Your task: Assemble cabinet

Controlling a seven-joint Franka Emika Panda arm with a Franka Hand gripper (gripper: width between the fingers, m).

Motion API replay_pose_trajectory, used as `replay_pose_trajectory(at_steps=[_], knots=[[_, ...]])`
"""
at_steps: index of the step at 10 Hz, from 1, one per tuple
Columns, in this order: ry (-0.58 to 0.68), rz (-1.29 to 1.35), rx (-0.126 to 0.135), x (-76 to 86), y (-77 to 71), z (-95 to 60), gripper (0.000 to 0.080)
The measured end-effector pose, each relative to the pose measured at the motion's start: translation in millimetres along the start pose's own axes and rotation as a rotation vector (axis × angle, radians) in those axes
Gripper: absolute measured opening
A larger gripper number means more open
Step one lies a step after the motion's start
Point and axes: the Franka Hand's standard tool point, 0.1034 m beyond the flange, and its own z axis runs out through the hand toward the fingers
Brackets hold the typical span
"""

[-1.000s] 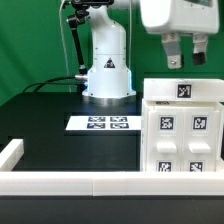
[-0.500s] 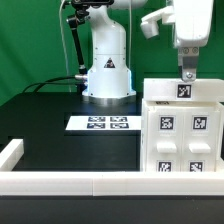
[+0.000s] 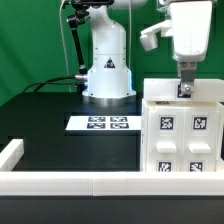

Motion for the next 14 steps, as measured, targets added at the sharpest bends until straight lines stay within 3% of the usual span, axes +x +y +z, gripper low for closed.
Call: replay_pose_trajectory(at_steps=[3, 6, 10, 14], knots=[[0.001, 0.053, 0.000, -0.3, 0.0, 0.1, 0.0560], [0.004, 0.436, 0.003, 0.1, -1.1, 0.1, 0.0560], [0.024, 0.960, -0.015, 1.6, 0.4, -0.1, 0.0560], [0.029, 1.201, -0.015, 0.7, 1.1, 0.0, 0.0560]])
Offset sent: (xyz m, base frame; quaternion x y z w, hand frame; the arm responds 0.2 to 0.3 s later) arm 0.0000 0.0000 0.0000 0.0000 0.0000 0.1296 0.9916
